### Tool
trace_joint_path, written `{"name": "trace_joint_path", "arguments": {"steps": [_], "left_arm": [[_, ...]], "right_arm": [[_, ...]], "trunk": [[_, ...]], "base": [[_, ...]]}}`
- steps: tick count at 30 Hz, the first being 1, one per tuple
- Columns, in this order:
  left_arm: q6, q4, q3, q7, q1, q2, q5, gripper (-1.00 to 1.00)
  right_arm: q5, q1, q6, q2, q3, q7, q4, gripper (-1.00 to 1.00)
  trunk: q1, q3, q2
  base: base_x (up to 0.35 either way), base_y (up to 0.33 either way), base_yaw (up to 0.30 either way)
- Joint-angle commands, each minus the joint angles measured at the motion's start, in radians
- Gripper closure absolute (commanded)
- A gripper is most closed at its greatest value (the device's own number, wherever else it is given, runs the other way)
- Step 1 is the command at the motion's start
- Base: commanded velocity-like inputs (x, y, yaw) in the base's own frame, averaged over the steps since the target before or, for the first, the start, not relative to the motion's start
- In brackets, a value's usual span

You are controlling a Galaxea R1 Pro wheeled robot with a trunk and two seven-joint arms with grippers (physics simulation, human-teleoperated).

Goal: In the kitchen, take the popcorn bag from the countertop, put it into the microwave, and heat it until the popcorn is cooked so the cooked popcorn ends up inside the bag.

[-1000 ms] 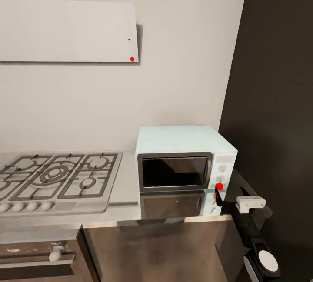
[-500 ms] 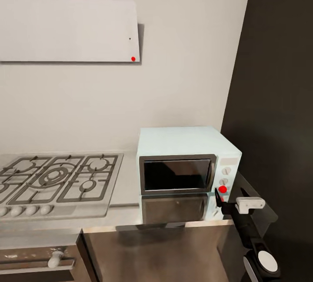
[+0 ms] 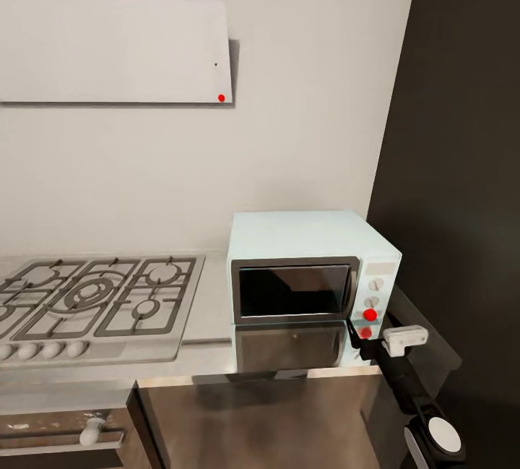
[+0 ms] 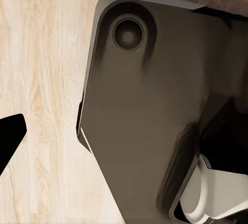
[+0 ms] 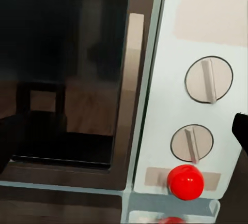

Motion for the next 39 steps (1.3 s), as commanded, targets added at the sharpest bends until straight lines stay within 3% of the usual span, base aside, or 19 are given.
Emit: {"name": "trace_joint_path", "arguments": {"steps": [1, 12, 19, 39], "left_arm": [[0.006, -0.003, 0.004, 0.0, -0.001, 0.0, 0.0, -1.0], [0.006, -0.003, 0.005, 0.0, 0.0, 0.0, 0.0, -1.0], [0.006, -0.003, 0.004, 0.0, 0.0, 0.0, 0.0, -1.0], [0.006, -0.003, 0.004, 0.0, 0.0, 0.0, 0.0, -1.0]], "right_arm": [[-0.001, -0.001, -0.002, 0.0, 0.0, 0.003, 0.009, -1.0], [-0.001, -0.001, -0.008, 0.001, 0.0, -0.004, 0.072, -1.0], [-0.001, -0.001, -0.009, 0.01, 0.0, -0.075, 0.073, -1.0], [-0.004, -0.001, -0.011, 0.01, 0.0, -0.08, 0.071, -1.0]], "trunk": [[0.0, -0.001, -0.001], [0.0, -0.001, -0.001], [0.0, -0.001, -0.001], [0.0, -0.001, -0.001]], "base": [[0.018, 0.0, 0.0], [0.073, 0.0, 0.0], [0.065, 0.027, 0.0], [0.104, 0.05, 0.0]]}}
